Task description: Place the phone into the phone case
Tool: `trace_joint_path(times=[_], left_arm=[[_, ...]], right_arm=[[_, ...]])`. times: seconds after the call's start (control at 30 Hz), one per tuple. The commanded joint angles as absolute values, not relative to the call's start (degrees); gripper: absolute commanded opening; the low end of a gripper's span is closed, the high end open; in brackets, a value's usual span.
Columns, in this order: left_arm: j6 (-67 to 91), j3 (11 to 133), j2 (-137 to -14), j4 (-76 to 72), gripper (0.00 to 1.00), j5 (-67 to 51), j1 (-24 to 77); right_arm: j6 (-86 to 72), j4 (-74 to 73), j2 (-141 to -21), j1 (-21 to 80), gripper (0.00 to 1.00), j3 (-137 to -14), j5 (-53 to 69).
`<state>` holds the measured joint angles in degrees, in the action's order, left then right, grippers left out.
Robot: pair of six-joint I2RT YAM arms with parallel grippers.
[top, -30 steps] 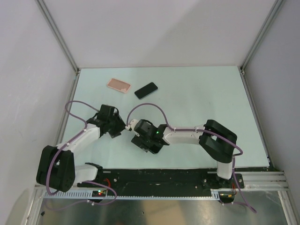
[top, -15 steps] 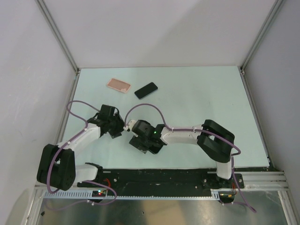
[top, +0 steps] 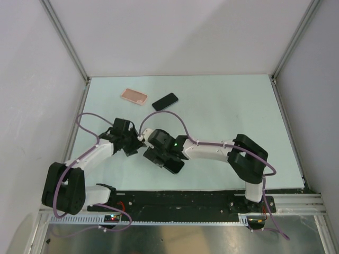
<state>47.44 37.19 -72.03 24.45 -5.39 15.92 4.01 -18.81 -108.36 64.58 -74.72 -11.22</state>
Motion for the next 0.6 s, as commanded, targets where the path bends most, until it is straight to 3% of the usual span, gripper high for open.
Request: trace_joint_path(times=[0.0, 0.17, 0.27, 0.33, 0.57], left_arm=[[44.6, 40.2, -73.1, 23.0, 0.59, -7.8, 15.6], [43.7, 43.3, -75.7, 23.0, 0.58, -8.7, 18.9], [43.4, 44.8, -77.3, 22.9, 0.55, -8.5, 20.8], [42.6, 45.7, -78.6, 23.0, 0.53, -8.7, 22.1], [37.8, 49.3, -83.9, 24.4, 0.47, -6.9, 26.6]], right_arm=[[-1.1, -21.9, -99.8, 62.0, 0.98, -75.6, -14.1], [-15.0, -27.6, -88.7, 56.2, 0.85, -70.4, -13.6], [-25.1, -29.7, -82.5, 52.7, 0.62, -65.1, -10.4], [-30.1, -29.3, -79.3, 51.5, 0.54, -61.1, -7.8], [-38.6, -22.6, -75.1, 51.3, 0.5, -49.6, -1.4]])
